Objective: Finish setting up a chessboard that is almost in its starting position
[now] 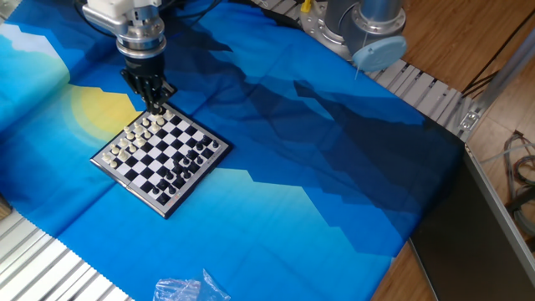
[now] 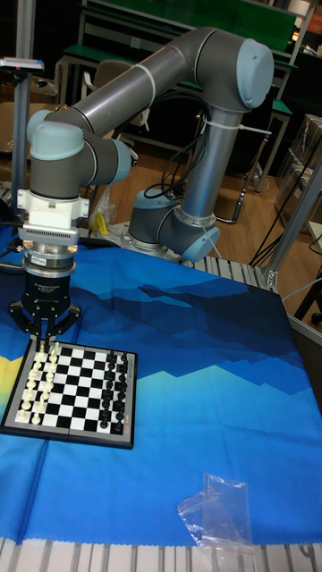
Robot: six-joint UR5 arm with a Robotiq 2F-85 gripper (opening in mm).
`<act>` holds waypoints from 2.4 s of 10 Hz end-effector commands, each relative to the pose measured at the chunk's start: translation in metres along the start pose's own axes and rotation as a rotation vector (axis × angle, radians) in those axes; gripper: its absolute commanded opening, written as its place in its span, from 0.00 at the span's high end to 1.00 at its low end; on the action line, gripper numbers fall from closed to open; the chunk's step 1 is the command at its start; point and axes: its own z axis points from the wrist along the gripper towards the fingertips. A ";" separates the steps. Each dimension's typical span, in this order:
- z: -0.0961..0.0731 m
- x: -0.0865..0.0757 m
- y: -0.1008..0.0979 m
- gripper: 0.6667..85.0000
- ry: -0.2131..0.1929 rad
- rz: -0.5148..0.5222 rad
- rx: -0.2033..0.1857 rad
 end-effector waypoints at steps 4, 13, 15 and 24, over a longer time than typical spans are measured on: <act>0.000 -0.004 0.000 0.79 -0.010 -0.004 -0.012; -0.001 -0.003 -0.001 0.75 -0.011 -0.015 -0.003; -0.001 -0.003 -0.001 0.75 -0.011 -0.015 -0.003; -0.006 -0.006 0.003 0.75 -0.011 -0.010 -0.003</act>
